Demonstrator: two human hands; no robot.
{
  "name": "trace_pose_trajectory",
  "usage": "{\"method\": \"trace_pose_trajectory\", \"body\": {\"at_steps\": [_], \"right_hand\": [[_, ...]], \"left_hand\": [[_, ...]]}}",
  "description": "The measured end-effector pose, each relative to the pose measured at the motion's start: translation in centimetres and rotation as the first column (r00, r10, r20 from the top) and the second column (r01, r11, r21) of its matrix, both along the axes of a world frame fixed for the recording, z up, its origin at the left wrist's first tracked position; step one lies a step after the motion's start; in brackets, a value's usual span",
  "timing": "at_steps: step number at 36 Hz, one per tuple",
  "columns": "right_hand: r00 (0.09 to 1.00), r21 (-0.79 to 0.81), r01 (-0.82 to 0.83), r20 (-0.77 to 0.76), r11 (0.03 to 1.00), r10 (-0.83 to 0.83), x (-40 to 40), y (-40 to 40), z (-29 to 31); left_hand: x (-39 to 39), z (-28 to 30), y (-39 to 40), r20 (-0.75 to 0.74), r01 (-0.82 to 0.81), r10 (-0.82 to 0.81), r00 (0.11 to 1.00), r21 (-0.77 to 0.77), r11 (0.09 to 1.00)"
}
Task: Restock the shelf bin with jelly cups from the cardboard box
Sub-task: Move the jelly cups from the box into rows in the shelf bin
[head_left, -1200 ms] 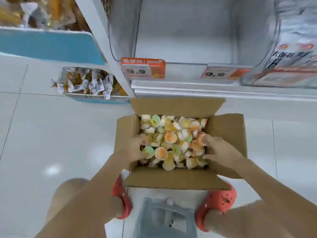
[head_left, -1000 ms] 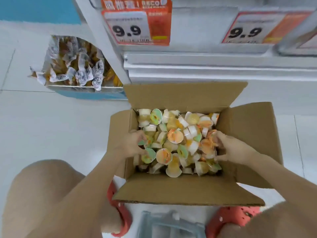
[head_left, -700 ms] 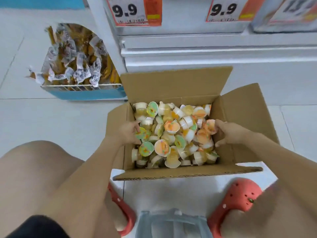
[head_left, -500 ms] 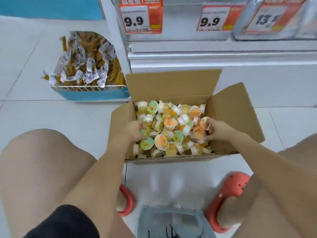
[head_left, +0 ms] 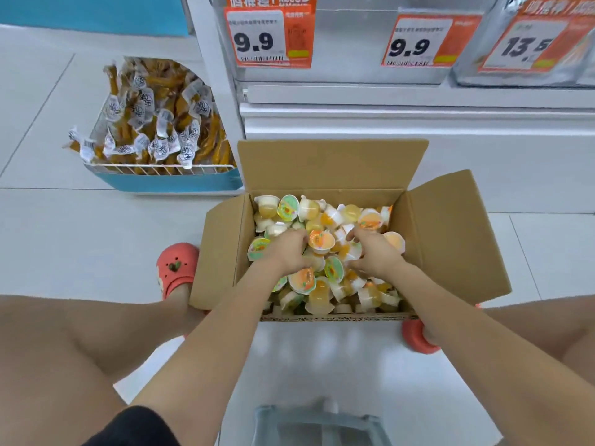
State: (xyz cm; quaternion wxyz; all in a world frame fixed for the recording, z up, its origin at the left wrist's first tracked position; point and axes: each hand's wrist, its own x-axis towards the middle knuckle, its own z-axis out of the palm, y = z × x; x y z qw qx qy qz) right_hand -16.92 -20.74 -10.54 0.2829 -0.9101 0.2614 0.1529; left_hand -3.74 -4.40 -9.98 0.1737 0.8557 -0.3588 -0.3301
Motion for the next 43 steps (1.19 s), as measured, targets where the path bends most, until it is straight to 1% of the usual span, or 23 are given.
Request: {"method": "trace_pose_trajectory", "body": {"at_steps": [2,6,8,11,13,15,16,18,20,22,24,27,29,32,34,38,41,43], "right_hand": [[1.000,0.004,0.012,0.005,1.000,-0.012,0.5,-0.3,-1.1],[0.997,0.057,0.038,0.062,0.998,-0.042,1.2,-0.5,-2.8],[0.987,0.101,0.095,0.118,0.990,-0.107,1.6,-0.5,-3.3],[0.952,0.156,0.226,0.175,0.961,-0.252,2.2,-0.8,-3.8],[0.944,0.172,0.247,0.179,0.954,-0.277,2.5,-0.9,-4.1],[0.928,0.206,0.278,0.195,0.938,-0.317,2.7,-0.9,-4.3],[0.910,0.236,0.308,0.209,0.922,-0.358,2.8,-0.9,-4.4],[0.863,0.287,0.383,0.229,0.878,-0.451,2.9,-1.1,-4.5],[0.818,0.285,0.454,0.243,0.844,-0.522,2.8,-1.6,-4.5],[0.796,0.247,0.497,0.253,0.832,-0.550,2.8,-2.3,-4.3],[0.802,0.231,0.484,0.269,0.844,-0.533,3.1,-3.1,-4.3],[0.851,0.187,0.416,0.264,0.890,-0.454,4.0,-4.1,-4.3],[0.897,0.162,0.353,0.221,0.922,-0.382,4.8,-4.6,-4.6],[0.944,0.122,0.293,0.120,0.948,-0.307,5.8,-5.1,-5.1],[0.947,0.121,0.304,0.075,0.945,-0.314,6.3,-5.4,-5.1],[0.942,0.088,0.331,0.023,0.940,-0.334,7.2,-6.0,-4.5],[0.937,0.070,0.347,0.014,0.935,-0.349,7.3,-6.0,-4.1],[0.933,0.057,0.355,0.045,0.933,-0.357,7.0,-5.8,-3.6]], "left_hand": [[0.2,-0.9,-1.8,0.059,0.026,-0.028,0.998,0.039,0.999],[0.7,-2.6,-3.9,0.132,-0.009,-0.001,0.991,0.080,0.997],[0.7,-3.5,-3.8,0.145,0.004,-0.020,0.989,0.113,0.994],[1.2,-4.8,-2.4,0.135,-0.024,0.012,0.991,0.087,0.996],[1.7,-5.4,-0.8,0.109,-0.067,0.061,0.992,0.056,0.996],[2.2,-5.8,0.3,0.039,-0.114,0.114,0.993,-0.007,0.993],[2.5,-5.9,0.5,0.018,-0.113,0.114,0.993,-0.028,0.993],[2.7,-6.3,0.3,0.019,-0.070,0.071,0.997,-0.028,0.997],[2.8,-6.4,-0.2,0.002,-0.087,0.087,0.996,-0.024,0.996],[2.9,-6.6,-0.6,-0.021,-0.139,0.139,0.990,-0.012,0.990],[3.1,-6.4,-0.5,-0.049,-0.157,0.157,0.986,-0.006,0.988],[3.3,-6.0,0.0,-0.104,-0.191,0.187,0.977,-0.036,0.981],[3.5,-5.3,0.4,-0.169,-0.263,0.248,0.954,-0.070,0.962],[4.2,-4.3,1.1,-0.324,-0.365,0.315,0.892,-0.105,0.925],[4.5,-3.6,1.3,-0.405,-0.407,0.335,0.851,-0.105,0.907],[4.4,-2.1,1.1,-0.493,-0.479,0.371,0.787,-0.108,0.871],[4.4,-1.5,0.8,-0.590,-0.528,0.373,0.716,-0.109,0.842],[4.5,-0.9,0.4,-0.636,-0.547,0.364,0.681,-0.111,0.830]]}}
